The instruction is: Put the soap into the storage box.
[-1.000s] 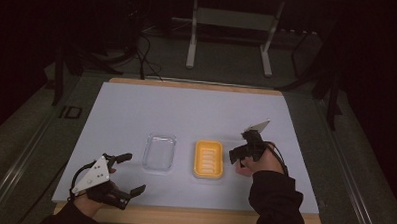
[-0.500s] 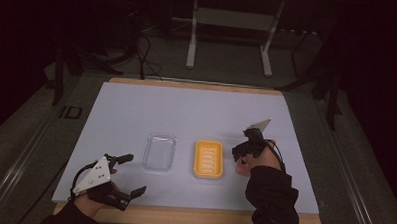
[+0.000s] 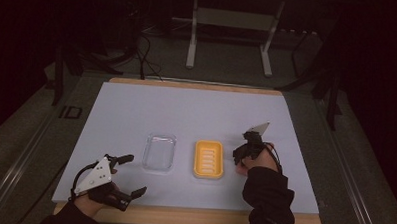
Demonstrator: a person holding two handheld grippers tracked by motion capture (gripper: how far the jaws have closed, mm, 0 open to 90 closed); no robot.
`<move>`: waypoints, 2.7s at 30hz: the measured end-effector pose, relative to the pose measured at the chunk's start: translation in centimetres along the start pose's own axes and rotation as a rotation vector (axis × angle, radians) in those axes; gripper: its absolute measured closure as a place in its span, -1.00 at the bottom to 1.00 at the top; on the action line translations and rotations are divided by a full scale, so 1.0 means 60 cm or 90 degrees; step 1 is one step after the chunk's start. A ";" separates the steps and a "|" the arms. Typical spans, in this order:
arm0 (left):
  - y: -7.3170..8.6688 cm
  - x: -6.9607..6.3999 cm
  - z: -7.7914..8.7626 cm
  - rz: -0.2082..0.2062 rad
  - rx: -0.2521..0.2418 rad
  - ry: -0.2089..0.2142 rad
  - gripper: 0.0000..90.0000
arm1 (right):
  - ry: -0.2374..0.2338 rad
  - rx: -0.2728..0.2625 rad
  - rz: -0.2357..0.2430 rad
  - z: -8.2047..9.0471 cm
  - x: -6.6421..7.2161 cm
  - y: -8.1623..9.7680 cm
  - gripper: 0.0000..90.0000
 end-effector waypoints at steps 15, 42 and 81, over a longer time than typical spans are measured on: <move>0.000 0.000 0.000 0.000 0.000 0.002 -1.00 | 0.026 -0.001 0.043 0.007 -0.003 -0.001 -0.19; -0.001 0.000 0.000 0.003 -0.003 0.006 -1.00 | -0.057 -0.024 0.110 0.080 0.057 -0.009 -0.17; -0.002 -0.001 0.000 0.000 -0.004 0.006 -1.00 | -0.123 0.027 0.138 -0.008 0.193 0.008 -0.17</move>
Point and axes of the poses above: each handheld gripper's, and its own axes: z roughly backward along the jaws, y roughly out of its underside, x roughly to its left, the point moved 4 cm from there along -z, roughly forward along the jaws, and after that the axes turned 14 degrees about -y, right-handed, at the moved point
